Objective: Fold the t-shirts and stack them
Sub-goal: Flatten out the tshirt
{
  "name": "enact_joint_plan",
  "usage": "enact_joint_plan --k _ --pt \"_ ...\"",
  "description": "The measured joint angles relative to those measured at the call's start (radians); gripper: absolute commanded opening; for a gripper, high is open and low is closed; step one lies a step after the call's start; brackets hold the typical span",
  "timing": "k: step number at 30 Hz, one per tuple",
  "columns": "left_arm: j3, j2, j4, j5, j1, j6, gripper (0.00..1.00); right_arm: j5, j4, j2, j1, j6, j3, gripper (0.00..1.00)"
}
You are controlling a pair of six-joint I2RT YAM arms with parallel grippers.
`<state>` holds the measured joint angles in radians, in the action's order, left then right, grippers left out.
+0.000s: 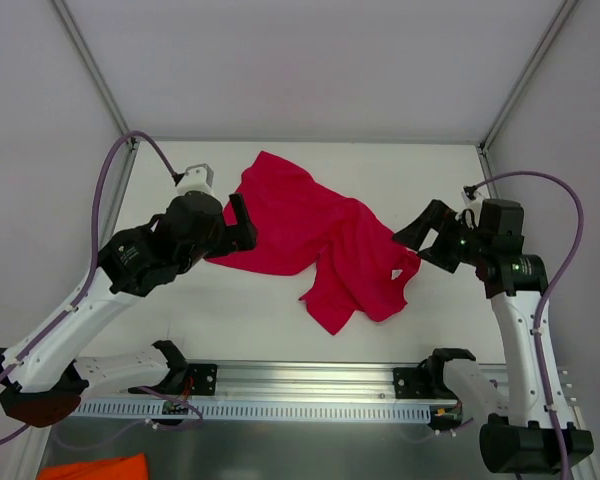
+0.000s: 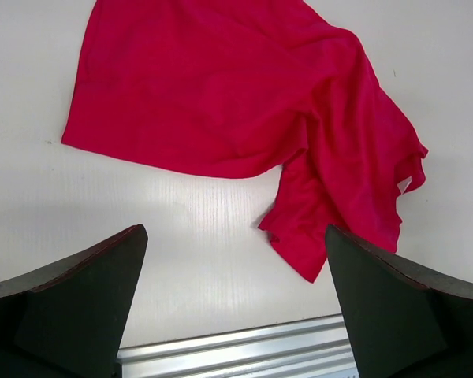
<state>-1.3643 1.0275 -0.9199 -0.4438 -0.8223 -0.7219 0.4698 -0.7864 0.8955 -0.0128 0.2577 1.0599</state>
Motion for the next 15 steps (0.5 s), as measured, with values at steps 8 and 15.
enact_joint_plan --k 8,15 --pt "0.056 0.010 0.048 0.069 0.060 0.000 0.99 0.108 0.111 -0.147 -0.025 0.061 -0.304 1.00" --pt "0.096 0.046 0.103 0.176 0.171 0.002 0.99 0.112 0.052 -0.233 -0.032 0.042 -0.426 1.00"
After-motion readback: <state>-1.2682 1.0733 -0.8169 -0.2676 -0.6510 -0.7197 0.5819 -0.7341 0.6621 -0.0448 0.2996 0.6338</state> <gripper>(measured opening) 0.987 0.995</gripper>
